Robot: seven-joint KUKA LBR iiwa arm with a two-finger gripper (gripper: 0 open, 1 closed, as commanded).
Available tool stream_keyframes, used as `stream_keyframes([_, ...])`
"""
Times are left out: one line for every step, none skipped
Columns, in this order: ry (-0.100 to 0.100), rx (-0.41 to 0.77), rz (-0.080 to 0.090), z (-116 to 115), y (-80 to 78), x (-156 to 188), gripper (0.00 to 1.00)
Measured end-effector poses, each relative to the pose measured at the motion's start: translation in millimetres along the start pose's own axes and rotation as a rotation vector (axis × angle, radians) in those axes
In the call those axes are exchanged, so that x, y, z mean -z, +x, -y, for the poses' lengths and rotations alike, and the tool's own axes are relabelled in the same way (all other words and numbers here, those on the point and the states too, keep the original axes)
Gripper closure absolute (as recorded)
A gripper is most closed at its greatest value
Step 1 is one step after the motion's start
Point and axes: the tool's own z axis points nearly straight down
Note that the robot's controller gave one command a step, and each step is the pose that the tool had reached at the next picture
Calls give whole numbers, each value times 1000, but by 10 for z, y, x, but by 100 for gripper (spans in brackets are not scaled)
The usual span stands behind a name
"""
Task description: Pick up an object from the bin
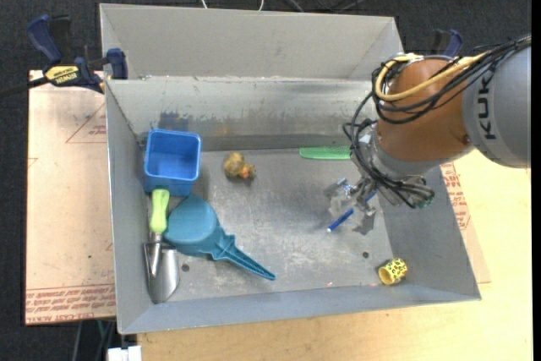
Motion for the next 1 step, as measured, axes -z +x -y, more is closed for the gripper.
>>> stream_keyframes([4, 0, 5, 11, -16, 334, 100])
